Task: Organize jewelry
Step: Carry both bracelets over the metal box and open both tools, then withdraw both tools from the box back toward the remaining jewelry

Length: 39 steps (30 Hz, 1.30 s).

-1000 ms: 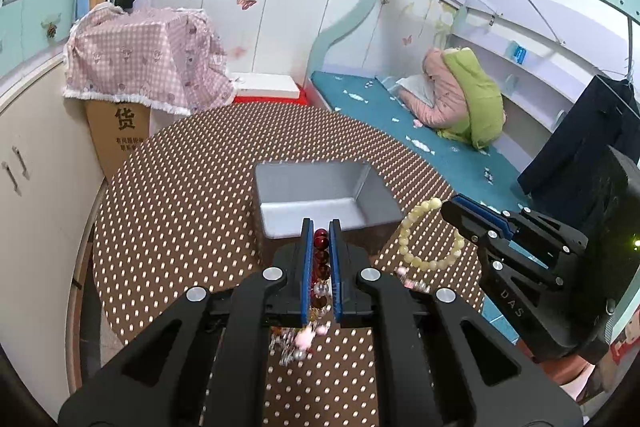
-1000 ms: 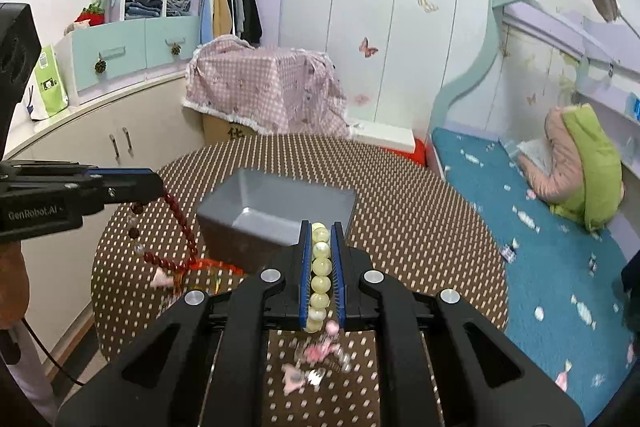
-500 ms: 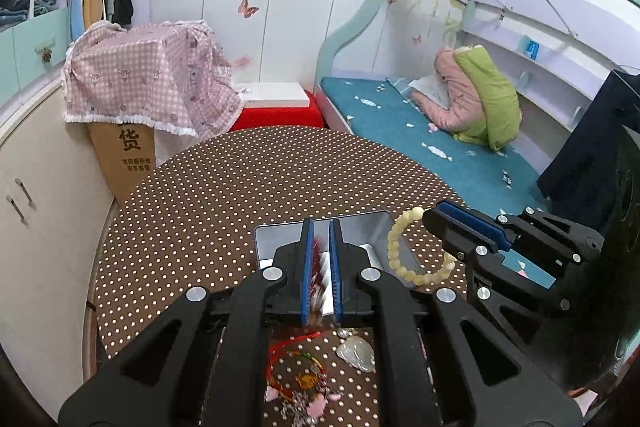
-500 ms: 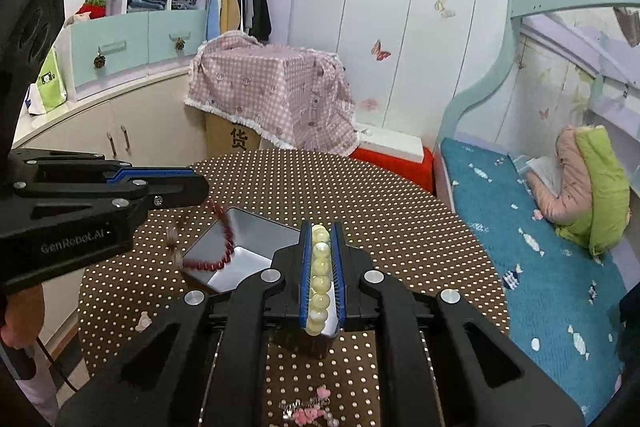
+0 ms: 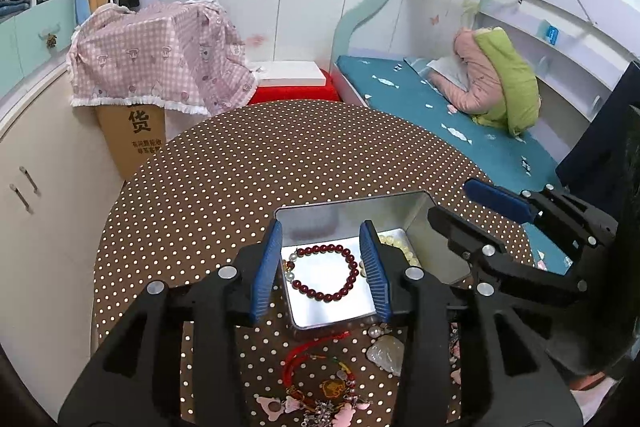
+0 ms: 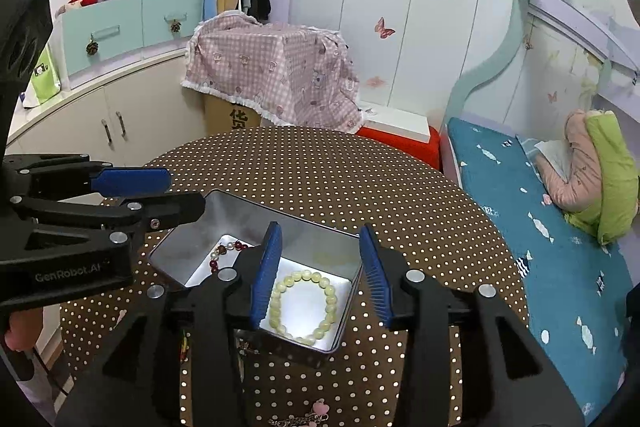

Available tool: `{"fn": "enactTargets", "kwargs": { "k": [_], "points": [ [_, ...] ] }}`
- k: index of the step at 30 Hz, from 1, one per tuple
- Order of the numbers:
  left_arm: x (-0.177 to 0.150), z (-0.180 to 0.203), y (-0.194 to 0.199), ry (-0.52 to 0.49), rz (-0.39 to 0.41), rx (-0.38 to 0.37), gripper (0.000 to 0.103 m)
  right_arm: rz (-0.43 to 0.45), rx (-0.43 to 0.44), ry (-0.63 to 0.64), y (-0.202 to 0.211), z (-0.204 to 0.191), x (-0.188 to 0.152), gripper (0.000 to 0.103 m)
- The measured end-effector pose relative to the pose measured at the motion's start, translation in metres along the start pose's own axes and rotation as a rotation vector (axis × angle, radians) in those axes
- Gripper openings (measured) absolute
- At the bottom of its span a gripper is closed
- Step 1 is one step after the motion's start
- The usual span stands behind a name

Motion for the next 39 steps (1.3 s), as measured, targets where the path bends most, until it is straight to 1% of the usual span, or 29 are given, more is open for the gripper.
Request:
{"fn": "enactTargets", "kwargs": {
  "k": [3,7,10,14,21,24,27,30,34,39],
  "points": [
    [-0.007,-0.003,0.003,-0.001,-0.005,0.010,0.042,0.000,-0.001,-0.002,0.003,0.000,-0.002,0.039],
    [-0.016,-0.007,0.010,0.000,-0.003,0.021,0.047,-0.001,-0.002,-0.006,0.008,-0.003,-0.005,0.039],
    [-0.025,-0.011,0.017,0.001,-0.003,0.031,0.049,-0.002,-0.005,-0.008,0.012,-0.004,-0.007,0.040],
    [-0.040,-0.020,0.026,0.004,-0.008,0.044,0.051,-0.004,-0.005,-0.022,0.018,-0.008,-0.015,0.043],
    [-0.073,-0.035,0.033,-0.004,-0.038,0.078,0.055,-0.039,0.006,-0.041,0.018,-0.016,-0.043,0.044],
    [-0.095,-0.044,0.030,-0.015,-0.077,0.100,0.056,-0.060,0.012,-0.052,0.017,-0.019,-0.054,0.044],
    [-0.112,-0.049,0.030,-0.037,-0.097,0.109,0.056,-0.079,0.028,-0.054,0.015,-0.025,-0.066,0.045],
    [-0.131,-0.051,0.026,-0.062,-0.127,0.109,0.056,-0.101,0.035,-0.062,0.014,-0.029,-0.078,0.046],
    [-0.153,-0.047,0.019,-0.118,-0.151,0.072,0.056,-0.120,0.052,-0.068,0.013,-0.037,-0.089,0.048],
    [-0.164,-0.046,0.006,-0.141,-0.157,0.058,0.055,-0.122,0.080,-0.070,0.016,-0.046,-0.094,0.049]
  ]
}}
Point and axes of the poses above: each gripper's, at about its wrist camera, not at the fingertips, and y roughly against the way its jaws point, z to its right, x to its top, the point moved 10 cm from there along -y, roughly the way its jaws point, and after that the axes turned 4 degrees about -z, right-handed, at the moved point
